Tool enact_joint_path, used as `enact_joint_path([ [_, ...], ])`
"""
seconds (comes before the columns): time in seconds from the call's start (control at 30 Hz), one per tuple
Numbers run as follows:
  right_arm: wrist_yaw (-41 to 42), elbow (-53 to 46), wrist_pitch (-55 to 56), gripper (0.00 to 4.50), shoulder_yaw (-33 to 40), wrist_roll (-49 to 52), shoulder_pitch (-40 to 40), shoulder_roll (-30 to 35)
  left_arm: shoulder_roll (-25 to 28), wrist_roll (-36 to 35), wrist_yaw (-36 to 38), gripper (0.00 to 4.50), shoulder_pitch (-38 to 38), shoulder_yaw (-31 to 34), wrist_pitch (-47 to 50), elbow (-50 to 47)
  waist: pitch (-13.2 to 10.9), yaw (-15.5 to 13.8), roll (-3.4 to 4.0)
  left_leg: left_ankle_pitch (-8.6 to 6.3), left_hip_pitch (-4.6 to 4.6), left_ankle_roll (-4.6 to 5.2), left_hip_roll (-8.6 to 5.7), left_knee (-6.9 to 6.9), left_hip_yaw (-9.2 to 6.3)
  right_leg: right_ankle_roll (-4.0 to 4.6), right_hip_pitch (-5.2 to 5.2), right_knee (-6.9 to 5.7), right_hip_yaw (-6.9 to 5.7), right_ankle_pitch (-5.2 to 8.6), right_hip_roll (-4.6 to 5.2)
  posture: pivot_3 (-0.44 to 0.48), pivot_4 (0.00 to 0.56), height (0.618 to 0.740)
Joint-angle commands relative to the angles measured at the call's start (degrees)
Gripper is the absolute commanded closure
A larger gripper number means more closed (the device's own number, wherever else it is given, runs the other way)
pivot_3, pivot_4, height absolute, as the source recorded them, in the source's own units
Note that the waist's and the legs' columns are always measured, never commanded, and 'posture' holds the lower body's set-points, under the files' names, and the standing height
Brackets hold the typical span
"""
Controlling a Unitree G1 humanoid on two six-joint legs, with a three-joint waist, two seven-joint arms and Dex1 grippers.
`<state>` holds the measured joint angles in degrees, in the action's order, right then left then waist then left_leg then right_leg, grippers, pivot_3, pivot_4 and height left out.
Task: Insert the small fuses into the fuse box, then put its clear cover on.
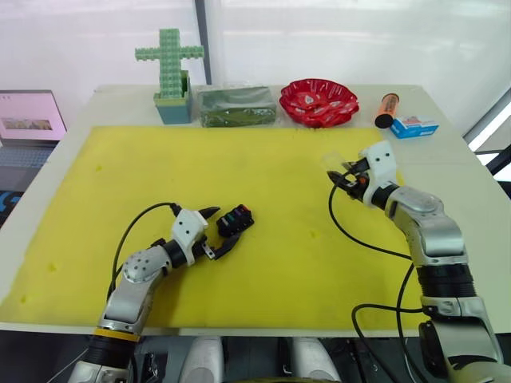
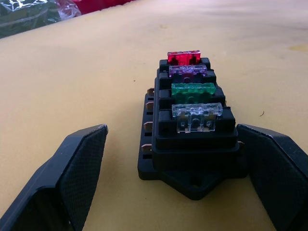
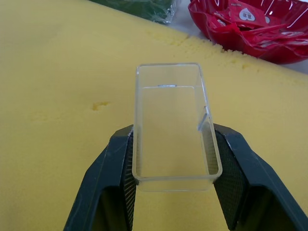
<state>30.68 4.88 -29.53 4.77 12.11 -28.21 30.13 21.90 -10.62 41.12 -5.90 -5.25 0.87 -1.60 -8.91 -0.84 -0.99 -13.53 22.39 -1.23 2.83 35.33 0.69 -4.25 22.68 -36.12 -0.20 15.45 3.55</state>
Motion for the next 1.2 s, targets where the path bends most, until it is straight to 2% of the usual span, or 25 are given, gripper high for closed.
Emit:
enact_joint_path([
  [0.03, -0.5, -2.2, 0.5, 2.69, 1.3, 0.4, -0.4, 0.1, -0.2, 1.1, 0.5, 0.0, -0.1, -2.2, 1.8, 1.1, 0.0, 0.0, 0.0, 0.0, 0.0, 0.0, 0.0, 0.0, 0.0, 0.02, 0.0, 0.0, 0.0, 0.01, 0.0, 0.0, 0.15, 0.74],
  [0.13, -0.6, -2.3, 0.5, 2.69, 1.3, 0.5, -0.3, 0.0, 0.1, 1.9, -0.1, 0.0, -0.5, -2.8, 3.8, 1.3, 0.0, 0.0, 0.01, 0.0, 0.0, 0.0, 0.0, 0.0, 0.0, 0.0, -0.01, 0.0, 0.0, 0.0, 0.0, 0.0, 0.15, 0.74],
  [0.27, -0.8, -2.2, 0.5, 2.69, 1.3, 0.5, -0.4, -0.1, 0.5, 2.5, -0.5, 0.88, -0.8, -3.0, 5.2, 1.2, 0.0, 0.0, 0.03, 0.0, -0.01, 0.0, -0.01, 0.01, 0.0, 0.0, -0.02, 0.0, 0.0, 0.0, 0.0, 0.0, 0.15, 0.74],
  [0.33, -0.9, -1.9, 0.7, 2.69, 1.3, 0.5, -0.5, -0.1, 0.7, 2.7, -0.6, 1.59, -0.8, -2.9, 5.5, 1.1, 0.0, 0.0, 0.03, 0.0, -0.02, 0.0, -0.01, 0.01, 0.0, 0.0, -0.03, 0.0, 0.0, 0.0, 0.0, 0.0, 0.15, 0.74],
  [0.37, -0.9, -1.8, 0.8, 2.69, 1.2, 0.5, -0.5, -0.1, 0.7, 2.7, -0.6, 1.68, -0.9, -2.8, 5.6, 1.0, 0.0, 0.0, 0.04, 0.0, -0.02, 0.0, -0.01, 0.01, 0.0, 0.0, -0.03, 0.0, 0.0, 0.0, 0.0, 0.0, 0.15, 0.74],
  [0.57, 0.1, -2.2, 0.9, 2.69, 0.6, 0.6, -0.2, 0.1, 1.3, 0.8, 1.5, 1.68, -1.0, -1.7, 4.2, -0.2, 0.0, 0.0, 0.04, 0.0, -0.02, 0.0, -0.01, 0.01, 0.0, 0.01, -0.03, 0.0, 0.0, 0.01, 0.01, 0.0, 0.15, 0.74],
  [0.67, 4.0, -3.1, 1.3, 2.69, -1.2, 0.7, -0.7, 1.6, 2.7, -2.1, 6.6, 1.68, -1.9, -1.5, 2.5, -1.2, 0.0, 0.2, 0.04, 0.0, -0.02, 0.0, -0.01, 0.01, 0.0, 0.02, -0.01, 0.01, 0.0, 0.01, 0.0, 0.0, 0.15, 0.74],
  [0.73, 11.4, -3.9, 4.7, 2.69, -5.7, -0.7, -1.9, 4.6, 4.8, -5.1, 14.8, 1.68, -3.4, -2.6, 0.9, -0.2, 0.0, 0.3, 0.04, 0.0, 0.01, 0.0, 0.0, -0.02, 0.01, 0.02, 0.04, 0.02, 0.0, 0.01, -0.01, 0.0, 0.15, 0.74],
  [0.83, 21.0, -7.0, 2.6, 2.69, -9.5, 3.5, -5.1, 5.6, 6.8, -6.1, 24.3, 1.68, -7.6, -4.5, -2.1, 4.9, 0.0, 0.3, 0.07, 0.0, 0.04, 0.0, 0.0, -0.06, 0.04, 0.02, 0.1, 0.04, 0.0, 0.02, -0.03, 0.0, 0.15, 0.74],
  [0.97, 31.8, -12.9, -2.4, 2.69, -14.3, 9.0, -8.3, 6.5, 6.8, -4.2, 32.4, 1.68, -14.6, -7.0, -8.4, 14.7, 0.0, 0.4, 0.07, 0.0, 0.05, 0.0, 0.06, -0.07, 0.01, 0.02, 0.14, 0.02, 0.0, 0.01, -0.11, 0.0, 0.15, 0.74],
  [1.13, 35.5, -16.7, -8.0, 2.69, -18.7, 12.2, -10.0, 5.0, 4.7, -1.9, 35.7, 1.68, -20.8, -8.1, -15.2, 25.9, 0.0, 0.1, 0.02, -0.01, 0.1, 0.01, 0.04, -0.01, 0.02, 0.01, 0.11, 0.06, 0.0, 0.01, -0.07, 0.0, 0.15, 0.74],
  [1.2, 35.6, -16.7, -6.7, 2.69, -21.1, 10.2, -9.3, 4.8, 4.0, -1.6, 36.4, 1.68, -21.6, -8.2, -16.8, 28.1, 0.0, 0.2, 0.02, -0.01, 0.11, 0.01, 0.04, 0.05, 0.02, 0.03, 0.11, 0.05, 0.0, 0.01, -0.06, 0.0, 0.15, 0.74],
])
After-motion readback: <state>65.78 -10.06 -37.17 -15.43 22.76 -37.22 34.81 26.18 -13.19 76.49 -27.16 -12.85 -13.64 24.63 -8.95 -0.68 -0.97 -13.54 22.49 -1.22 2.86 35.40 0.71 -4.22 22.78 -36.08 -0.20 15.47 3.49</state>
